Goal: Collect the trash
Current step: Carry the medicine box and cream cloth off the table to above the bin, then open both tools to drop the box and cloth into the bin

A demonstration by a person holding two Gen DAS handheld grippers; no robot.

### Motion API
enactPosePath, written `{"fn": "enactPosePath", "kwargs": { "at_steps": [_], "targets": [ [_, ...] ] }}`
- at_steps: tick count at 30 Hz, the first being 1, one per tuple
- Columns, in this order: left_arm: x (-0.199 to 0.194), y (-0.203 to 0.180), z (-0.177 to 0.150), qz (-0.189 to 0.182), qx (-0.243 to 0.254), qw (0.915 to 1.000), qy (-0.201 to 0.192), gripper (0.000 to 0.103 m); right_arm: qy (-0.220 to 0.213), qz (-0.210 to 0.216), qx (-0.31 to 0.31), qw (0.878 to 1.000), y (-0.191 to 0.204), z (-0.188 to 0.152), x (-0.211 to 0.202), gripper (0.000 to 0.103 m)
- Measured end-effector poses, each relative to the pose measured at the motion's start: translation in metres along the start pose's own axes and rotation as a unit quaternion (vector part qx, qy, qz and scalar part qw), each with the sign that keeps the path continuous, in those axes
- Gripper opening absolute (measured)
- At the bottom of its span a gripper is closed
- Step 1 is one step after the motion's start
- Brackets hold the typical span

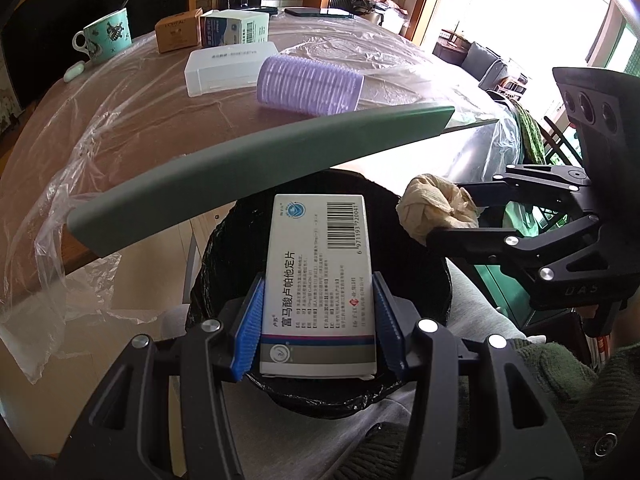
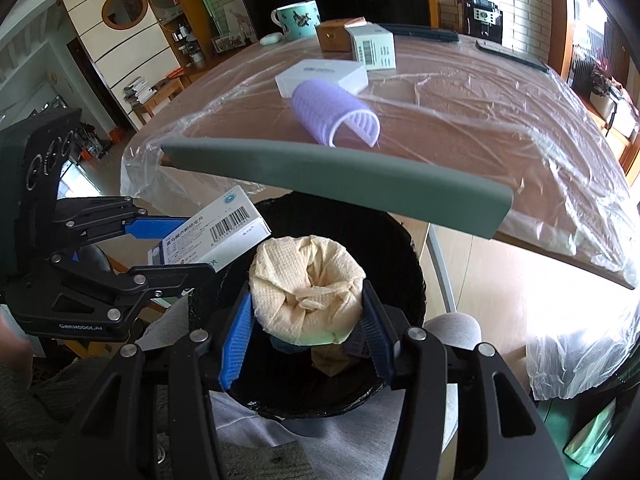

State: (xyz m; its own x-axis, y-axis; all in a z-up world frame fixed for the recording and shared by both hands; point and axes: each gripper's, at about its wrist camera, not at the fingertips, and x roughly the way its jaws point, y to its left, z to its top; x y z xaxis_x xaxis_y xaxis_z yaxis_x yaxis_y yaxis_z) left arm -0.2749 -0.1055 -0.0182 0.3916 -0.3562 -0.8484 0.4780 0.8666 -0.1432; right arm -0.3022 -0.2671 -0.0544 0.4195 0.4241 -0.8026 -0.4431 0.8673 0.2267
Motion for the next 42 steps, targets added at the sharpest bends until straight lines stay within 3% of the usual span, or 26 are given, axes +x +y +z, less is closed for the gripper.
{"fn": "enactPosePath", "kwargs": {
  "at_steps": [42],
  "targets": [
    [0.06,0.013,0.005,0.025,0.0,0.9983,0.052,0.052,0.049,-0.045,0.019,0.998,-0.014,-0.012,0.061,0.051]
  ]
}}
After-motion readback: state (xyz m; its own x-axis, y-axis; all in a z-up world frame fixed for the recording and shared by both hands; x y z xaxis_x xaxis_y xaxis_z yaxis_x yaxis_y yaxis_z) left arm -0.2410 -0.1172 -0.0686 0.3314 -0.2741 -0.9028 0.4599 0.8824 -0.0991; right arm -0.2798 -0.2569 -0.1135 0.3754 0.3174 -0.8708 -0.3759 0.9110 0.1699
